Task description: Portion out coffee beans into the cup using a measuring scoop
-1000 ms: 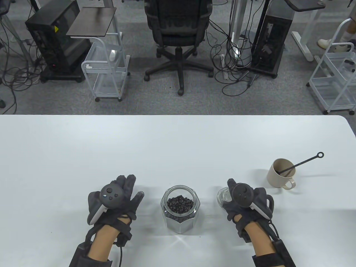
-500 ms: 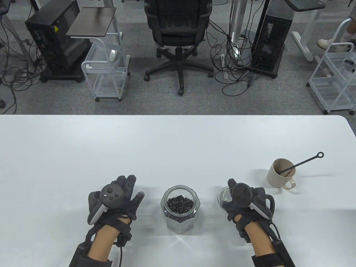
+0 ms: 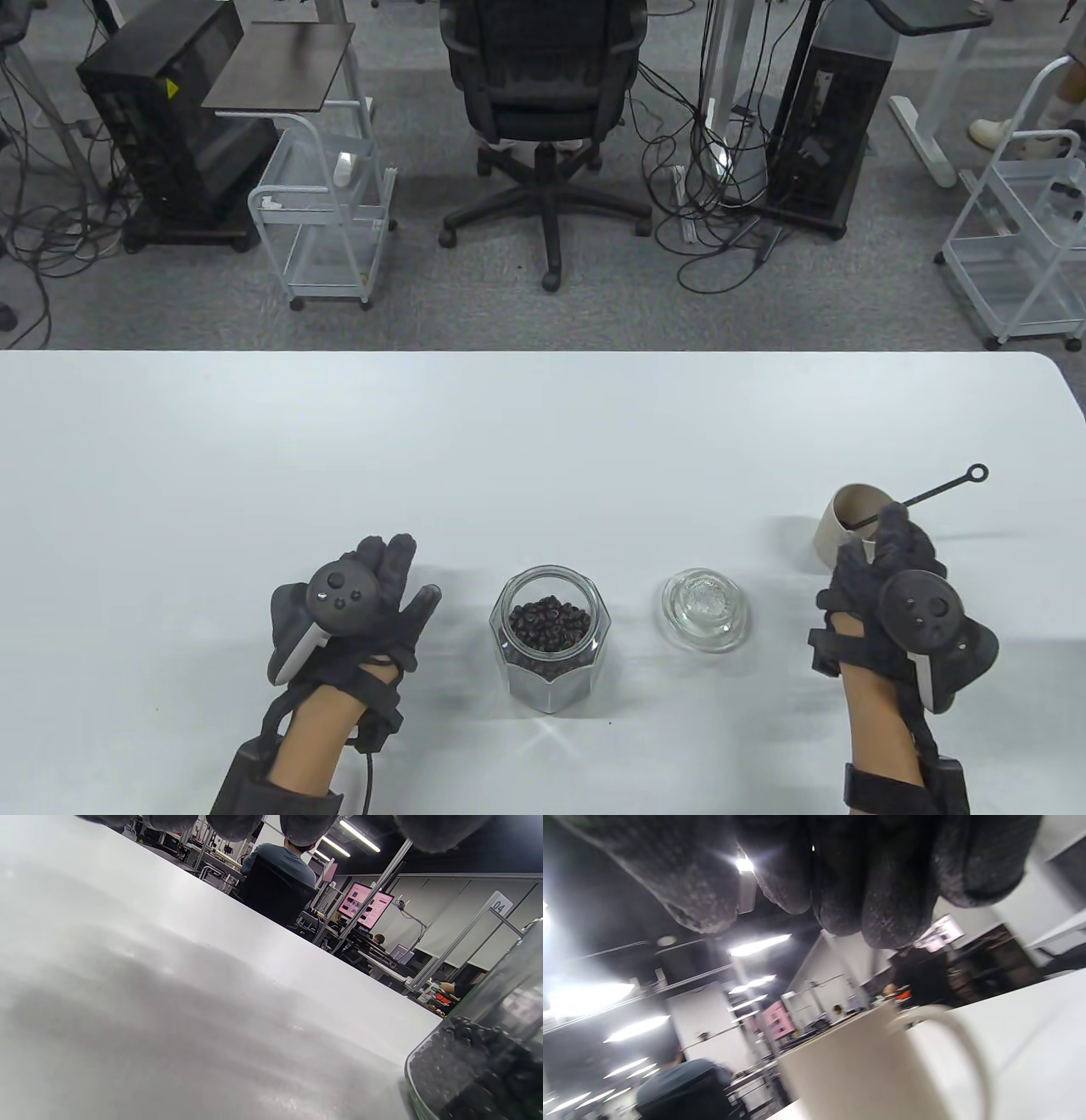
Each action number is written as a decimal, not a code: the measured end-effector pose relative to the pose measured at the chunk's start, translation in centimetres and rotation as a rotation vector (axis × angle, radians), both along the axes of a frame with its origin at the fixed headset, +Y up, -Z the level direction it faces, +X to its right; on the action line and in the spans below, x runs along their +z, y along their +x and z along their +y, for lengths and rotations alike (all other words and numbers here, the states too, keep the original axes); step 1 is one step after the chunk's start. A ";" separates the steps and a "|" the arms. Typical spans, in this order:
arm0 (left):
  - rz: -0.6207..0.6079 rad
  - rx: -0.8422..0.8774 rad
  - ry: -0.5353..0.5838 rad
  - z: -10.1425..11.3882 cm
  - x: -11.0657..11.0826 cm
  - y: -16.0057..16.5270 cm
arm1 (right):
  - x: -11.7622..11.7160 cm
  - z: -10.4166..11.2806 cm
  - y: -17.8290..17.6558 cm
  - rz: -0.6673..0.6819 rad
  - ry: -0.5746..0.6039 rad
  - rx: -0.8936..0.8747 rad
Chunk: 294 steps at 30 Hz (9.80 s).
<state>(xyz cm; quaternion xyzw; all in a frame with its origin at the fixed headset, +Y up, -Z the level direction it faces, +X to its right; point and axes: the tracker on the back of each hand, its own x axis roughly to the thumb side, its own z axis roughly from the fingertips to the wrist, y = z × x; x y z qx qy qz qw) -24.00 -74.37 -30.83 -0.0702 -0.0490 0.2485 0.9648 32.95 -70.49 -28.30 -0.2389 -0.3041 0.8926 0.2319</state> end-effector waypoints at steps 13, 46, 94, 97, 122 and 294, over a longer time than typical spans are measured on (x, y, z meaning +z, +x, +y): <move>0.002 -0.001 -0.009 -0.2 -0.2 -0.2 | -1.2 -4.7 3.5 -0.082 -0.225 -0.140; 0.000 -0.021 -0.024 -0.5 -0.4 -0.1 | -2.4 -1.2 -1.7 0.165 -0.002 -0.138; -0.006 0.012 -0.007 -0.6 -0.3 0.0 | -7.5 -4.3 -20.5 0.769 -0.345 -0.224; -0.008 0.009 -0.010 -0.5 -0.2 0.0 | -7.5 -4.2 -20.5 0.772 -0.349 -0.224; -0.011 0.030 0.046 -0.2 0.0 0.1 | -4.2 -2.4 -15.1 0.717 -0.140 -0.494; -0.353 0.367 0.262 0.3 3.0 8.9 | -2.3 -2.5 -14.4 0.679 -0.083 -1.186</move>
